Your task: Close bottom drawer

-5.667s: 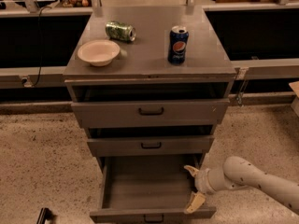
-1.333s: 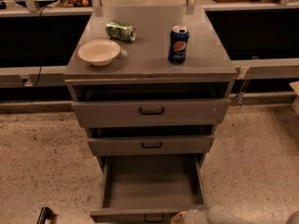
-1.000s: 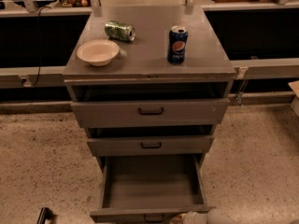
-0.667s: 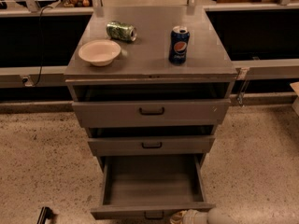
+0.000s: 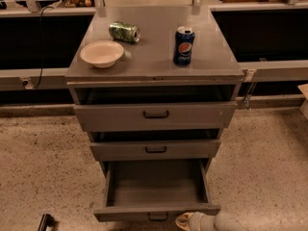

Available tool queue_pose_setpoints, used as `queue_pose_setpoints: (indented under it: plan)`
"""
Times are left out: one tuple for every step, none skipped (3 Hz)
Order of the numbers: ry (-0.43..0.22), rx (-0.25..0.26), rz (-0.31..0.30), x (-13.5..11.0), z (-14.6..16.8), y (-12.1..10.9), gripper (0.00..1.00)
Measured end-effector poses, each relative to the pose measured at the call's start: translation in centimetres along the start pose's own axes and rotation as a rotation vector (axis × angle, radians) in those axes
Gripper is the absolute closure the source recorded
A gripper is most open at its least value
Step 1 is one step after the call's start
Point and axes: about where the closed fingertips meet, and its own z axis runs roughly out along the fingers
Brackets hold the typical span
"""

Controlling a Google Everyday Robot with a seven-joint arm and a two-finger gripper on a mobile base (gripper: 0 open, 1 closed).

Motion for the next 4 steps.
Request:
queue_pose_setpoints:
  plan:
    - [-0.023, 0.013, -0.062, -0.9, 0.6, -2.7, 1.0]
    - [-0.023, 0.013, -0.062, -0.9, 0.6, -2.7, 1.0]
    - [-0.016, 0.042, -0.139, -2.2, 1.3, -5.5, 1.0]
    - [-0.026, 0.055, -0.196, -3.5, 1.9, -7.8, 1.0]
